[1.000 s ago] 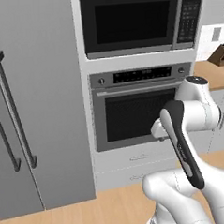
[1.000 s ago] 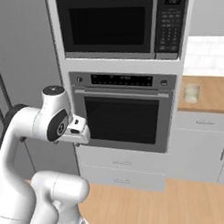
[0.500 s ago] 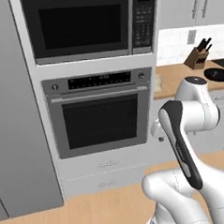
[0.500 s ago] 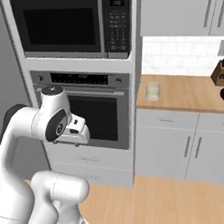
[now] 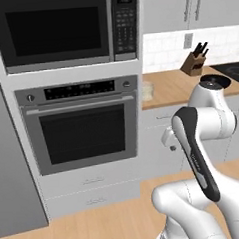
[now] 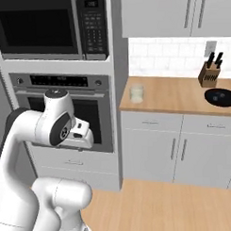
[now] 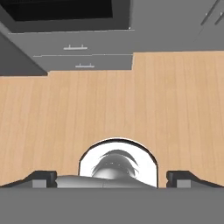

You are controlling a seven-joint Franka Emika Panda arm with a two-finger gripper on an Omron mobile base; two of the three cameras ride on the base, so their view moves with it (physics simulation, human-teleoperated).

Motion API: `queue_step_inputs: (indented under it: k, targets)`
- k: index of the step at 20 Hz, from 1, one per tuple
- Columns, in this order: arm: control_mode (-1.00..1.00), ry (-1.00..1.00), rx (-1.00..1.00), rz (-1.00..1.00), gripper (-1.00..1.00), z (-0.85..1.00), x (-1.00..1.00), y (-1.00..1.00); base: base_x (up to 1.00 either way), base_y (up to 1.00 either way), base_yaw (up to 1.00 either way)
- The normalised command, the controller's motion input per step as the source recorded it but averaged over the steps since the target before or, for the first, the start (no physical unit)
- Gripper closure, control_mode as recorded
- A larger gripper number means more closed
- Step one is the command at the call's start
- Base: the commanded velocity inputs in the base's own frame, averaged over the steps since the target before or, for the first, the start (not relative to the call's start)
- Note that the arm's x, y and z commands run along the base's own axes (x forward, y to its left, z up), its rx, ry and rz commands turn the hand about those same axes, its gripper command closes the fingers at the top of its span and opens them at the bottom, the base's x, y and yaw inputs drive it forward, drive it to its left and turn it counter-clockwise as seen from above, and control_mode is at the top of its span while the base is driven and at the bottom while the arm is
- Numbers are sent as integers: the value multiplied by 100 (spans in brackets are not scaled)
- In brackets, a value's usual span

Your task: Grab a lemon wedge from the fridge and one ice cube from the ice bowl, and put them in the glass of lemonade.

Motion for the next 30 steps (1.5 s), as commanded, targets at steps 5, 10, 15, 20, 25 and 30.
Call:
queue_step_inputs:
  k: [5, 10, 15, 20, 25, 30]
  targets:
    - [100, 0, 0, 0, -100, 0, 0, 0, 19, -98, 0]
    - [100, 0, 0, 0, -100, 0, 0, 0, 35, -80, -23]
    - [100, 0, 0, 0, -100, 0, 0, 0, 43, -62, -51]
    - [100, 0, 0, 0, -100, 0, 0, 0, 65, -52, -42]
    - [100, 0, 0, 0, -100, 0, 0, 0, 92, -38, -18]
    - [100, 0, 0, 0, -100, 0, 0, 0, 100, -12, 0]
